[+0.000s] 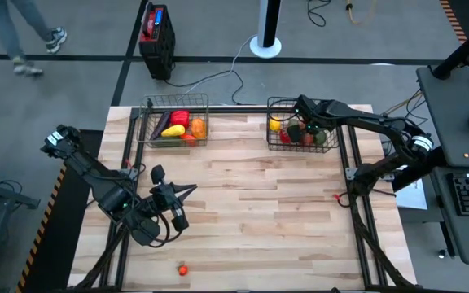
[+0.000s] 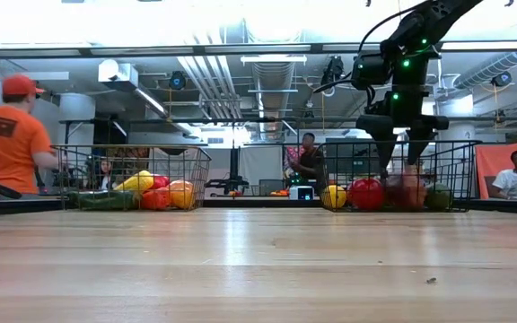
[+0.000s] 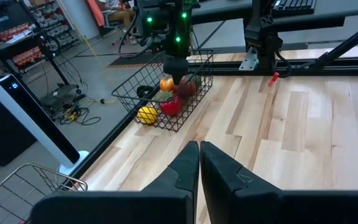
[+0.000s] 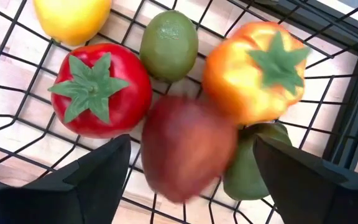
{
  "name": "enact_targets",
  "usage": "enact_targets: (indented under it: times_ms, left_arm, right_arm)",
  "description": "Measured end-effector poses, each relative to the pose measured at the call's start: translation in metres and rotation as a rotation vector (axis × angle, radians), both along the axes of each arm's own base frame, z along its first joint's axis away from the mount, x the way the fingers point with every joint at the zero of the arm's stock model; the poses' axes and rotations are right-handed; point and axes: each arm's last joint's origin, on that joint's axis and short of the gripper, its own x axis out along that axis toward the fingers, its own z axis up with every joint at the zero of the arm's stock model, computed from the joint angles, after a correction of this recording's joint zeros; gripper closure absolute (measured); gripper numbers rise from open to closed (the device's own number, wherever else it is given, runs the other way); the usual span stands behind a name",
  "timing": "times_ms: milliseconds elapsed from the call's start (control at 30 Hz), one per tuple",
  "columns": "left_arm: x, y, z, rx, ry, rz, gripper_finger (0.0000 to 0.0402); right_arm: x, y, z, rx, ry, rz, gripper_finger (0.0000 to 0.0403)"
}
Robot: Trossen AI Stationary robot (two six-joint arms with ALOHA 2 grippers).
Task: Sort produce into baskets
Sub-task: Put the small tomato into the black wire basket
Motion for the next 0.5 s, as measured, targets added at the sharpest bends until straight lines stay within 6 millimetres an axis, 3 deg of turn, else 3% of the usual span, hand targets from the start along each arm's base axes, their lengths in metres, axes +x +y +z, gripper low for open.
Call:
enact_targets:
  times_ms: [333,500]
  left_arm:
    - [0.0,0.0,0.0,-0.01,-0.006,0.004,0.0402]
    - [-0.001,0.001,-0.009,-0.03,-0.005,0.015,0.0402]
  right_arm:
    - [0.0,0.0,0.001,-0.001,0.006,0.022,0.0068]
    - [-0.001,0.004,0.011,-0.029,-0.025,0.032,0.0073]
